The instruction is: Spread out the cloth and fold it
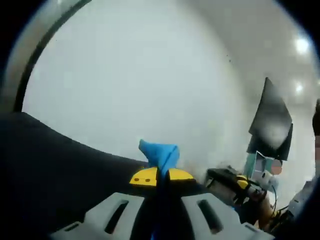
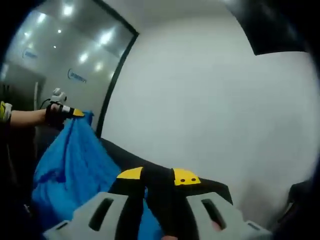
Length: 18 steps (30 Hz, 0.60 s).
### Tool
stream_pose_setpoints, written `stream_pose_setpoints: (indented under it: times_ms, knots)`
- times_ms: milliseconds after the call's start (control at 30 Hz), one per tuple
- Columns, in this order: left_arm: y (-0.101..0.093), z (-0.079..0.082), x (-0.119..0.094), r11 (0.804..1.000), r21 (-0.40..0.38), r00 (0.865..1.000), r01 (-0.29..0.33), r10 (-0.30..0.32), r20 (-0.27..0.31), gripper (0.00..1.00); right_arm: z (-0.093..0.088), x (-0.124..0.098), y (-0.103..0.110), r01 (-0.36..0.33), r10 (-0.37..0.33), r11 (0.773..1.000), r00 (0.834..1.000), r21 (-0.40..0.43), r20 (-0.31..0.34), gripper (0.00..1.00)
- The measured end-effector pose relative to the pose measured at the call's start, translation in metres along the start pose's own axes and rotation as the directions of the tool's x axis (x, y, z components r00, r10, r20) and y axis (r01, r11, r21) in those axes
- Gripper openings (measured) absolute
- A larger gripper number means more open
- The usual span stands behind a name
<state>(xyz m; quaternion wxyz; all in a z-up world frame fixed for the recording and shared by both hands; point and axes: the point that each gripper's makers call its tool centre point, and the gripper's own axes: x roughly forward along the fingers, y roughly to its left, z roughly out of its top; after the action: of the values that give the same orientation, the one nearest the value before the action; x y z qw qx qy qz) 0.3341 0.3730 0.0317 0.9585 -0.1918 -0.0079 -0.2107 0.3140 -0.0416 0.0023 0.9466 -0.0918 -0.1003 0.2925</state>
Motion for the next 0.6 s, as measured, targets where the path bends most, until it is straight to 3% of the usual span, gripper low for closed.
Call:
stream_pose_setpoints:
  times_ms: [67,167,233,333,400,467,533,567,600]
  knots:
    - [0.001,0.011,-0.002,1.0,0.003,1.0,0.0,0.0,0.012,0.05,-0.002,-0.001,0.0,-0.001,0.001,1.0,1.0,-0.009,-0.01,0.18]
    - [0.009,0.041,0.002,0.998,-0.024,0.991,-0.051,0.054,0.12,0.05,-0.008,-0.003,-0.003,0.007,-0.008,1.0,0.998,-0.022,-0.057,0.19]
    - [0.007,0.05,0.009,0.997,-0.04,0.989,-0.065,0.069,0.134,0.05,-0.008,-0.005,-0.007,0.018,-0.019,0.999,0.998,-0.027,-0.066,0.19]
    - [0.009,0.072,0.031,0.992,0.063,0.983,-0.112,0.101,0.154,0.05,-0.002,-0.01,-0.01,0.03,-0.03,0.999,0.999,-0.012,-0.045,0.19]
    - [0.01,0.078,0.042,0.979,0.142,0.981,-0.146,0.124,0.152,0.05,-0.001,-0.011,-0.009,0.028,-0.028,1.0,0.999,-0.009,-0.042,0.19]
    - [0.017,0.073,0.054,0.961,0.19,0.976,-0.199,0.178,0.125,0.06,-0.003,-0.012,-0.009,0.032,-0.033,0.999,0.998,-0.019,-0.052,0.19]
    - [0.024,0.049,0.062,0.963,0.159,0.976,-0.217,0.214,0.04,0.07,-0.006,-0.014,-0.01,0.035,-0.036,0.999,0.998,-0.02,-0.058,0.19]
    - [0.022,0.036,0.064,0.972,0.109,0.978,-0.207,0.206,0.012,0.06,-0.008,-0.016,-0.011,0.035,-0.036,0.999,0.997,-0.016,-0.061,0.19]
    - [0.014,0.026,0.065,0.986,0.088,0.989,-0.144,0.145,0.002,0.06,-0.01,-0.017,-0.012,0.037,-0.038,0.999,0.997,-0.014,-0.064,0.19]
